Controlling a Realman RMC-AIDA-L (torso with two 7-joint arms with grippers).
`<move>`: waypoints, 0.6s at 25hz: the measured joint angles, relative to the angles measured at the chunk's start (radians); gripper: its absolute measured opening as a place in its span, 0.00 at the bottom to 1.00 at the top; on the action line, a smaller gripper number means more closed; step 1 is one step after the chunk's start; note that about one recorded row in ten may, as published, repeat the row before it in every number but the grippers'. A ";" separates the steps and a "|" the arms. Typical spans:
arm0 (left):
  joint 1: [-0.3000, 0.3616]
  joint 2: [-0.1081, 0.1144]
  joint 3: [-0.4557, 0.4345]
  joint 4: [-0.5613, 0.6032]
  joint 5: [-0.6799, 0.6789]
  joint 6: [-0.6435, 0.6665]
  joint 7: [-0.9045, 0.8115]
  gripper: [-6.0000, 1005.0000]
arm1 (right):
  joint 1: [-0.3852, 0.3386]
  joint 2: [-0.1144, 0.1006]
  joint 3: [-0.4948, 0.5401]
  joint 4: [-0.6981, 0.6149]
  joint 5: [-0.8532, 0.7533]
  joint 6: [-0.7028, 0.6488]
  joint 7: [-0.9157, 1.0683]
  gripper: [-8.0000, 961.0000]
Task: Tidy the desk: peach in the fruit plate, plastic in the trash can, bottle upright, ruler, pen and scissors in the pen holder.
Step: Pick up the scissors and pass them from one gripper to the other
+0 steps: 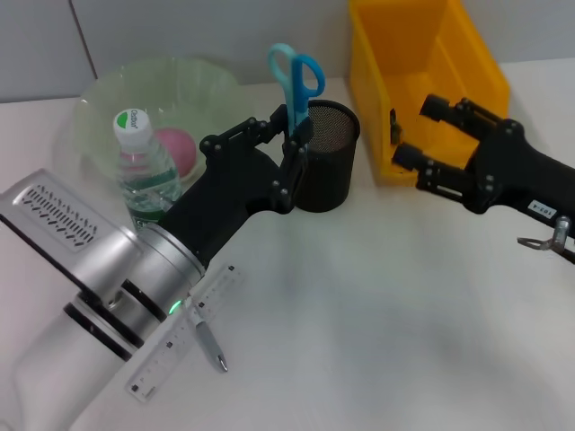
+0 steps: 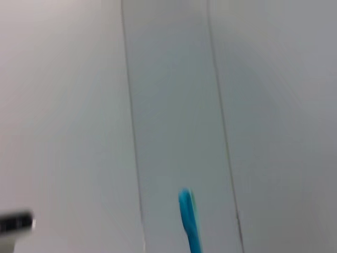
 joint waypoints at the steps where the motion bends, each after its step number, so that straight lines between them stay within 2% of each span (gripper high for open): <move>1: -0.001 0.000 0.006 0.006 -0.018 -0.008 0.014 0.23 | 0.004 0.002 -0.002 0.049 0.046 -0.018 -0.039 0.86; 5: -0.009 0.000 0.030 0.018 -0.072 -0.026 0.052 0.23 | 0.022 0.006 -0.003 0.103 0.080 -0.029 -0.067 0.86; 15: -0.023 0.000 0.073 0.066 -0.176 -0.074 0.188 0.23 | 0.142 0.009 0.011 0.330 0.149 -0.015 -0.242 0.86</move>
